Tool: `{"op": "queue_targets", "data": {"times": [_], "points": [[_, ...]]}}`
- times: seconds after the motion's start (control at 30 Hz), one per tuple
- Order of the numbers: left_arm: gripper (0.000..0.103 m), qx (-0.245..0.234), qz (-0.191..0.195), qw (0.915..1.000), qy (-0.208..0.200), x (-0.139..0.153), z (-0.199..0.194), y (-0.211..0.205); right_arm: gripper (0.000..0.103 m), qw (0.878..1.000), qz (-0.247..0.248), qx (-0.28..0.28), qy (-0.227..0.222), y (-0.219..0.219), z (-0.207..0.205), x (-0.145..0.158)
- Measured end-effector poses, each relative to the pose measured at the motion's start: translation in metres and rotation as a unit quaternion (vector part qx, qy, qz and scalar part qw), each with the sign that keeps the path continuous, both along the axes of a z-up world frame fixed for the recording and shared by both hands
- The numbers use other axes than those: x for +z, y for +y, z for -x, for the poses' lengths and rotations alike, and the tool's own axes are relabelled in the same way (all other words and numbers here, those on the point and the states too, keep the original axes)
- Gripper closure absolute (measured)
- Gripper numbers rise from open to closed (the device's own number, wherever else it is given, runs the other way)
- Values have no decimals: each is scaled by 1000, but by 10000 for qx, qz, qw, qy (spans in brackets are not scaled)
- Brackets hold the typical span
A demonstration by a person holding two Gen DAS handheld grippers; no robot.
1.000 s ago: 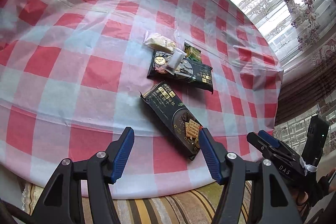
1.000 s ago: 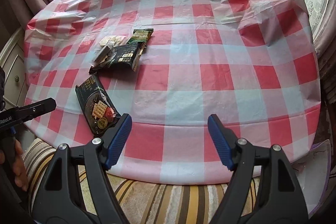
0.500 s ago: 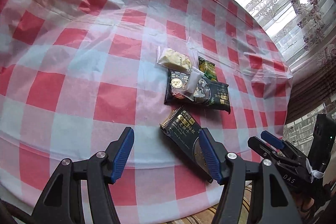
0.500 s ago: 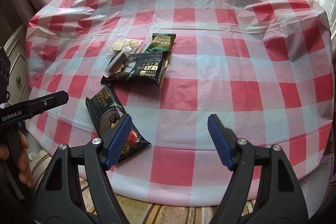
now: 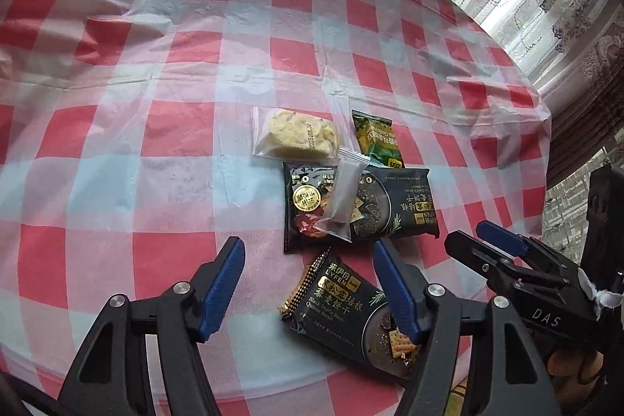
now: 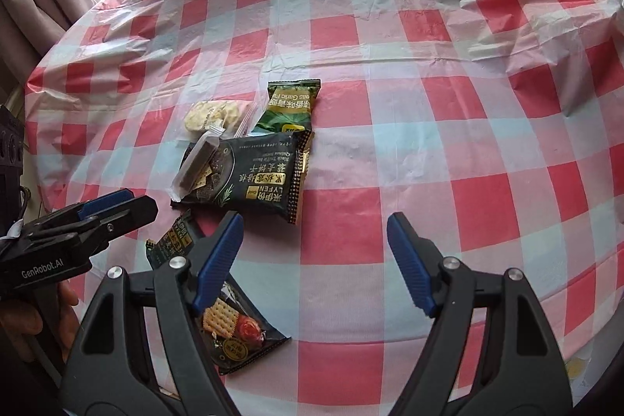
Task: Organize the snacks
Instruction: 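Grasp the small white stick packet with the left tool while the right tool grasps the dark cracker bag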
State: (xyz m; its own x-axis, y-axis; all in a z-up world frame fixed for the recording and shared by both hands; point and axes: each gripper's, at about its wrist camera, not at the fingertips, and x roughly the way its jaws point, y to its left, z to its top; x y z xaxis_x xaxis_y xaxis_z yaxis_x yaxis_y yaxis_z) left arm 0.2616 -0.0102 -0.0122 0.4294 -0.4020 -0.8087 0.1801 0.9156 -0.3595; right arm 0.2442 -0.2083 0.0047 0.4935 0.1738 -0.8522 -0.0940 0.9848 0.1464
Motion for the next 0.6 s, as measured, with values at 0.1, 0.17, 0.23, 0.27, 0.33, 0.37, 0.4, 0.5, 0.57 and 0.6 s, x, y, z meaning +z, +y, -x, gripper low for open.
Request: {"op": "queue_targets", "data": {"times": [0.1, 0.17, 0.23, 0.27, 0.33, 0.37, 0.4, 0.5, 0.57, 0.6], "points": [[37, -194, -3, 9997, -131, 2, -14, -3, 22, 9981, 428, 395, -195, 16, -7, 1], [40, -336, 1, 9993, -185, 3, -25, -8, 19, 9951, 726, 602, -312, 20, -6, 1], [48, -570, -31, 9982, -177, 1, -37, -19, 15, 9900, 1049, 846, -406, 23, -5, 1], [50, -694, -52, 9974, -163, -2, -42, -25, 14, 9869, 1202, 987, -435, 26, -5, 1], [65, -853, -262, 9960, -46, -11, -49, -36, 13, 9791, 1480, 1319, -455, 32, -8, -2], [66, -853, -399, 9955, -127, -12, -50, -39, 13, 9760, 1553, 1450, -478, 36, -10, -3], [71, -894, -454, 9948, -159, -12, -50, -40, 13, 9731, 1587, 1595, -498, 40, -13, -3], [89, -867, -418, 9953, -136, -12, -50, -31, 13, 9661, 1613, 1948, -514, 54, -24, -6], [89, -712, -431, 9964, -136, -13, -49, -20, 12, 9590, 1691, 2227, -450, 64, -33, -12], [89, -624, -395, 9972, -117, -14, -48, -13, 12, 9560, 1736, 2328, -407, 68, -37, -15]]}}
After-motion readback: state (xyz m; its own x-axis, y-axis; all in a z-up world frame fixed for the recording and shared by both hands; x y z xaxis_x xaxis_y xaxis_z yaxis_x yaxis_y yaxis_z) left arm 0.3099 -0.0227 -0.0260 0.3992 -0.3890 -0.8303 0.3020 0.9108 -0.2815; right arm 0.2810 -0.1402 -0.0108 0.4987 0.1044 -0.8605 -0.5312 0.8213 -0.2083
